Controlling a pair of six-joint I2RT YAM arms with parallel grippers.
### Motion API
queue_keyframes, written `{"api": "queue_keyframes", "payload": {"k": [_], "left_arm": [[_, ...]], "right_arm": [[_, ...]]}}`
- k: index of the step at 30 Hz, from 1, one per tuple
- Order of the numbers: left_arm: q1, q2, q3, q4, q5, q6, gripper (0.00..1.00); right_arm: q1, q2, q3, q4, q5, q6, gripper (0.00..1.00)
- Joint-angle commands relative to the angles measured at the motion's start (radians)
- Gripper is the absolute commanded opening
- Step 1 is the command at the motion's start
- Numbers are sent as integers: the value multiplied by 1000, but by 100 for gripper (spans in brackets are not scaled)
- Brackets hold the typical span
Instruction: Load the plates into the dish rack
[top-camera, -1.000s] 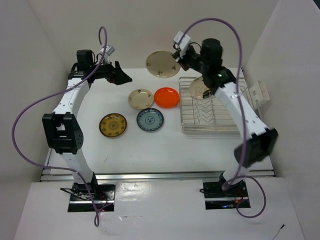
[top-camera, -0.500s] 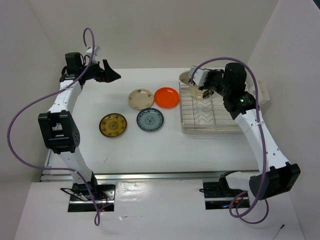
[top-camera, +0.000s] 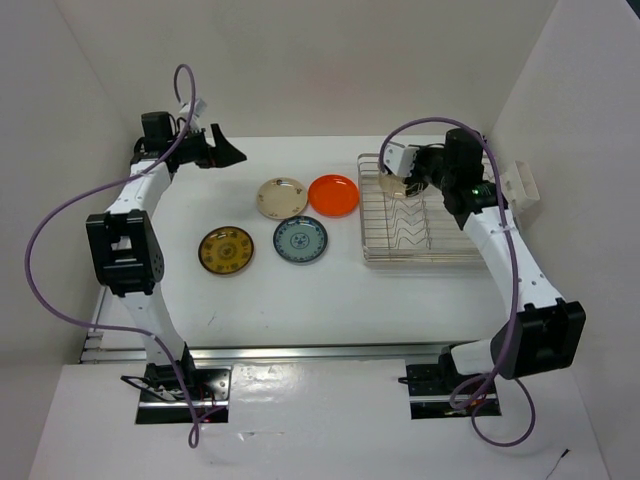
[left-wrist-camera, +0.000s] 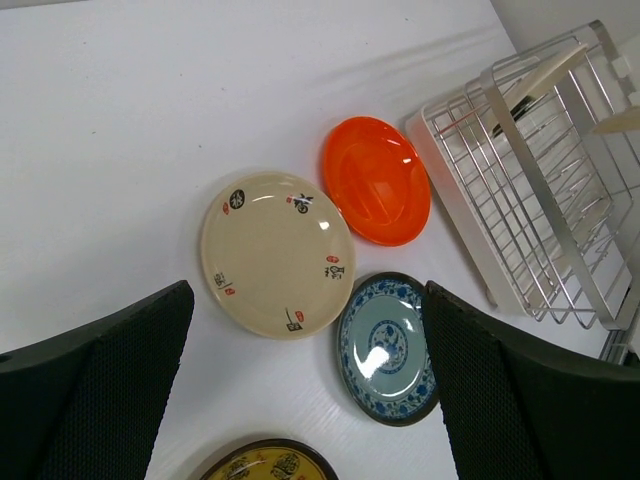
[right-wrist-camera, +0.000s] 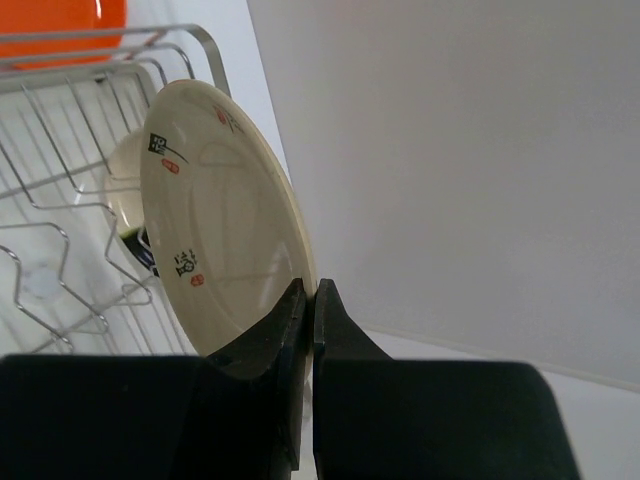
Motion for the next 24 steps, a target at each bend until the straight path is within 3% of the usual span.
{"api": "queue_keyframes", "payload": {"k": [1, 12, 24], "left_arm": [[0, 31, 27, 43, 28, -4, 100], [9, 85, 78, 12, 10, 18, 100], [18, 112, 87, 3, 22, 18, 100]], "right_arm": [[-27, 28, 9, 126, 26, -57, 0], [-55, 117, 53, 176, 8, -98, 0], [-83, 148, -25, 242, -10, -121, 0]]}}
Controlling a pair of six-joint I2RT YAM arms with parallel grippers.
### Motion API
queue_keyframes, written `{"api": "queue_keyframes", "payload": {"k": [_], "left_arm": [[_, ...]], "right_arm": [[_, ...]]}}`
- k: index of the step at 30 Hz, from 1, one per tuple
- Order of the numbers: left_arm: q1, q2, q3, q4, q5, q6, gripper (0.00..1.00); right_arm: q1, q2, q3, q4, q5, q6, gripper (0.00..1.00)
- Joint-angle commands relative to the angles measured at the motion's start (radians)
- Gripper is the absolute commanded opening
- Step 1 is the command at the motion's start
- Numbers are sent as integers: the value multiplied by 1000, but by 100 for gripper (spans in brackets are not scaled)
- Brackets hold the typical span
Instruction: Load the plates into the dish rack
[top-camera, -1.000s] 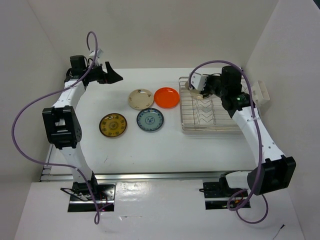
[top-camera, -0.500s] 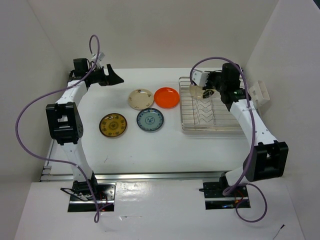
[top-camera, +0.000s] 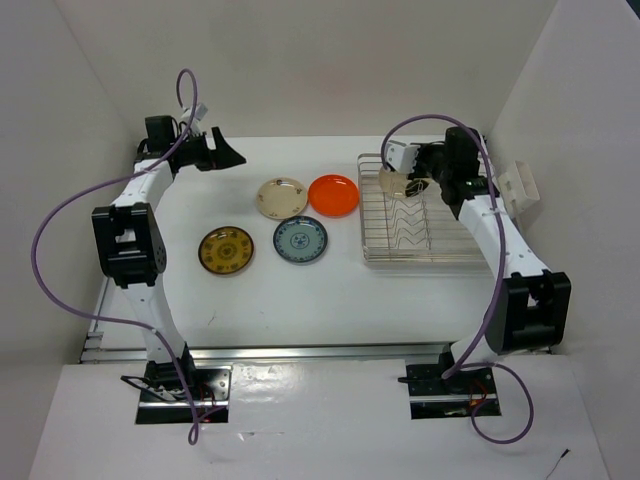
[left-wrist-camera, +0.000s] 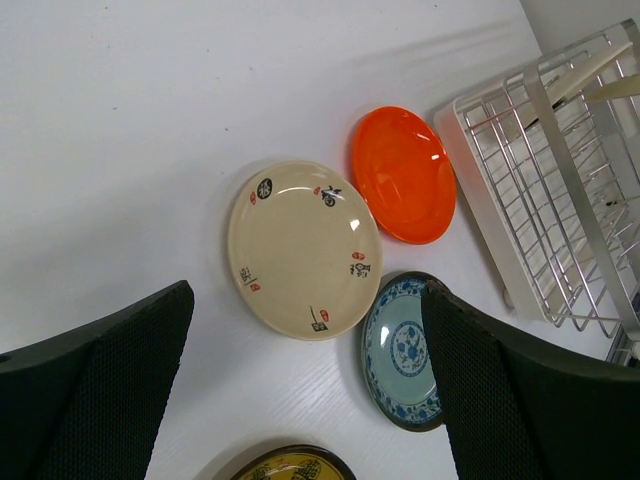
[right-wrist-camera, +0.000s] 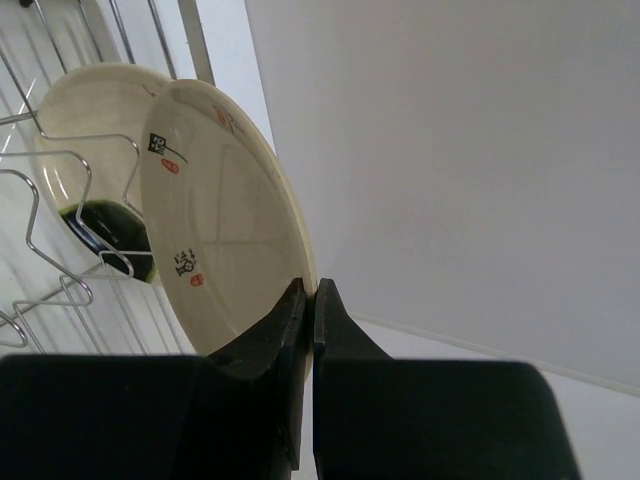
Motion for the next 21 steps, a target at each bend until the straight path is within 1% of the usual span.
{"api": "queue_keyframes", "payload": {"k": [1, 9, 14, 17, 18, 21], "left_arm": [[7, 18, 34, 16, 26, 17, 100], [7, 18, 14, 36, 35, -2, 100], [-2, 27, 5, 45, -18, -2, 100], [-48, 62, 45, -22, -84, 55, 100], [-69, 75, 71, -60, -99, 55, 100], [-91, 121, 102, -96, -118, 69, 100]], "right_arm": [[-19, 13, -16, 105, -26, -17, 0], [-19, 49, -15, 86, -57, 1, 0], [-19, 62, -27, 76, -66, 21, 0], [-19, 72, -52, 85, -77, 41, 0], [-19, 83, -52, 86, -87, 71, 0], [-19, 83, -52, 75, -98, 104, 1]]}}
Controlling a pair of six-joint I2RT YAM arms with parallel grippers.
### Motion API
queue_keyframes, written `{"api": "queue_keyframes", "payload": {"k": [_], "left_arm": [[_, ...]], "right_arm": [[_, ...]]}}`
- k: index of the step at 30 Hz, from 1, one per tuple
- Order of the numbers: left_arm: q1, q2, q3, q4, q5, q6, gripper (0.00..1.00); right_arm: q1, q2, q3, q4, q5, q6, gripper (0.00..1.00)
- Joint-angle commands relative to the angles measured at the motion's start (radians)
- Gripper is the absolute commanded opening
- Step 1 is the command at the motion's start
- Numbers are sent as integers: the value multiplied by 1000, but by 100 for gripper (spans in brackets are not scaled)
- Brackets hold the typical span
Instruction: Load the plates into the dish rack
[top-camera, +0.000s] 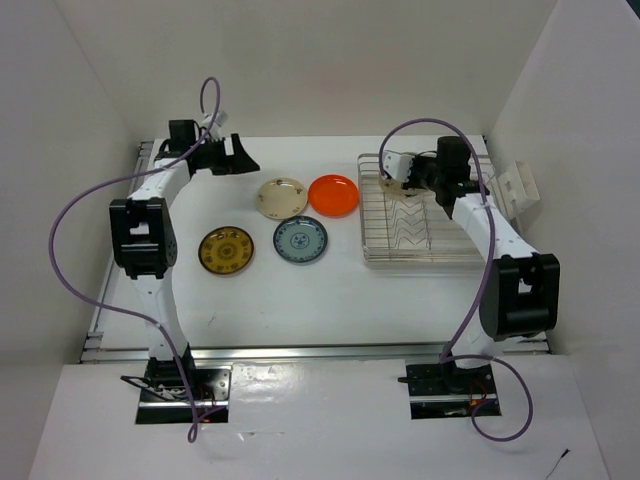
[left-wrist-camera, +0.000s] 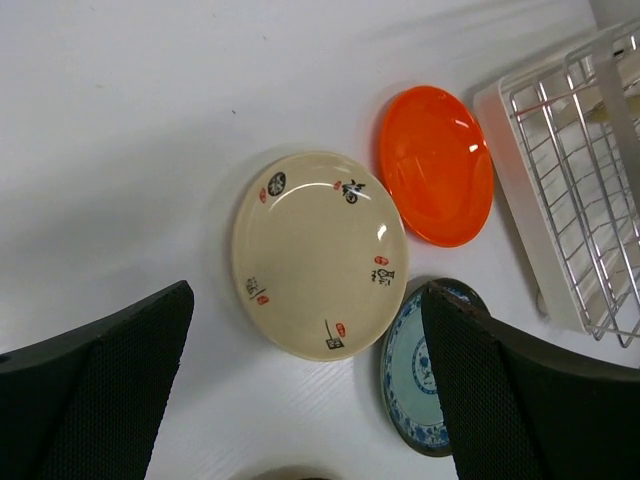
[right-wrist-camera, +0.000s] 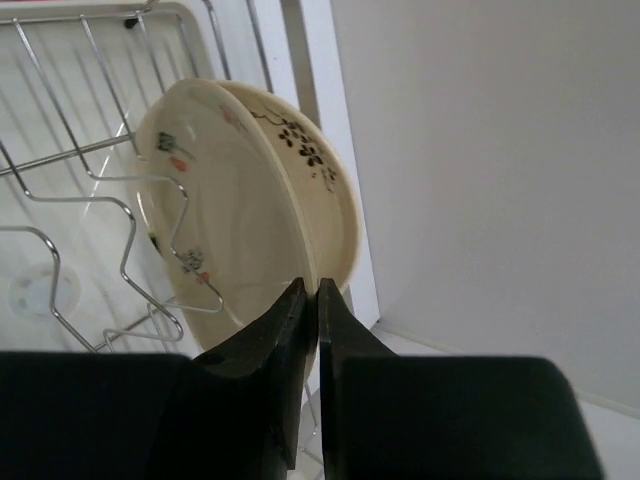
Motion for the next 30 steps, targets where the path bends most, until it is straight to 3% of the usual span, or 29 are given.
{"api": "queue_keyframes", "payload": {"k": [1, 2, 3, 9, 12, 13, 15, 16, 22, 30], "left_arm": [[-33, 54, 48, -54, -30, 29, 100], [-33, 54, 36, -40, -30, 29, 100], [-42, 54, 27, -29, -30, 15, 100], [-42, 92, 48, -64, -96, -7, 100], [-61, 110, 80, -97, -105, -7, 100], [-70, 126, 96, -112, -114, -7, 100], [-79, 150, 107, -123, -114, 2, 100], [-79, 166, 107, -123, -114, 3, 100], [-79, 202, 97, -134, -105, -30, 94], [-98, 244, 76, -153, -139, -88, 78]], "right_arm": [[-6, 14, -3, 48, -36, 51, 16], [-6, 14, -3, 39, -36, 68, 34], [-6, 25, 15, 30, -36, 78, 39], [-6, 22, 94, -1, -71, 150, 54], [-6, -33, 126, 48, -124, 279, 60], [-6, -70, 126, 71, -150, 412, 65], [-6, -108, 135, 158, -178, 588, 66], [-6, -140, 135, 180, -209, 762, 69], [-6, -205, 40, 281, -276, 1225, 75], [3, -155, 72, 242, -336, 1404, 77]]}}
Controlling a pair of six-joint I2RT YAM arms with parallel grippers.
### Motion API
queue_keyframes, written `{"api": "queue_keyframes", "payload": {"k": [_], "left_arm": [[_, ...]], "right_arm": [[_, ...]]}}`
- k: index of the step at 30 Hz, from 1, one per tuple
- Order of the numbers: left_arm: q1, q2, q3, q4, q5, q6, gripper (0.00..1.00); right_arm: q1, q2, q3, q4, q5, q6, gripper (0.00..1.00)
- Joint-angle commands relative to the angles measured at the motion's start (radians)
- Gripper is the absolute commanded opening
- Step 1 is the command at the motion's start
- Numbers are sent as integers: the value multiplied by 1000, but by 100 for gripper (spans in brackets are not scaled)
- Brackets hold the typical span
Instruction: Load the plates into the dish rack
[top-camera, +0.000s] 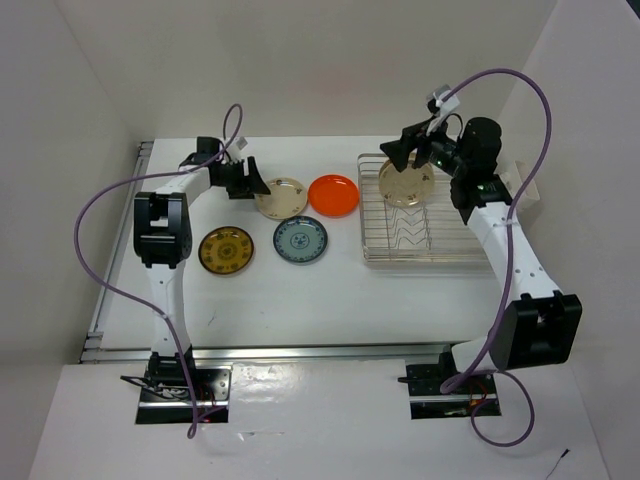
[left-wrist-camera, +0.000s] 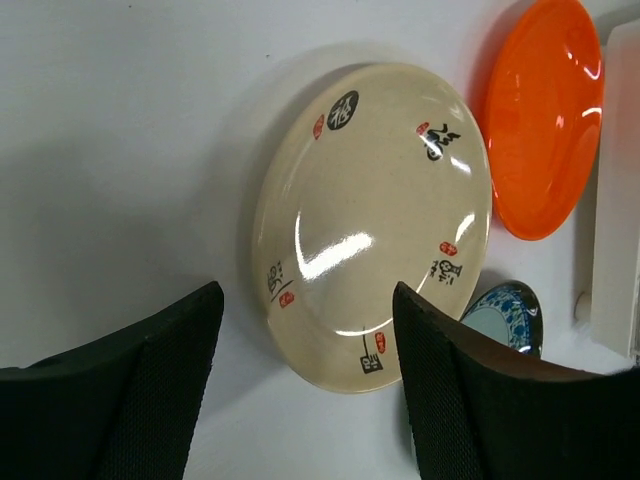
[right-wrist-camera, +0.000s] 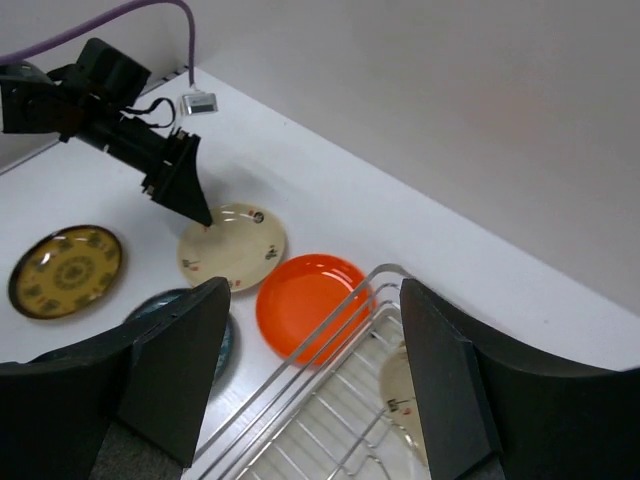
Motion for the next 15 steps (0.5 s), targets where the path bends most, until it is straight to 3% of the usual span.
{"api": "queue_keyframes", "payload": {"k": [1, 3, 10, 14, 15], "left_arm": [[-7, 39, 6, -20, -33, -51, 75], [-7, 39, -6, 8, -33, -74, 67], [-7, 59, -17, 42, -44, -120, 53], [-7, 77, -17, 42, -44, -130, 41], [-7, 77, -17, 42, -44, -130, 33]], "right_arm": [[3, 27, 16, 18, -42, 157, 77], [3, 37, 25, 30, -54, 186, 77], [50, 67, 25, 67, -56, 208, 77], [87, 90, 43, 67, -44, 208, 77], [87, 101, 43, 67, -44, 208, 77]]}}
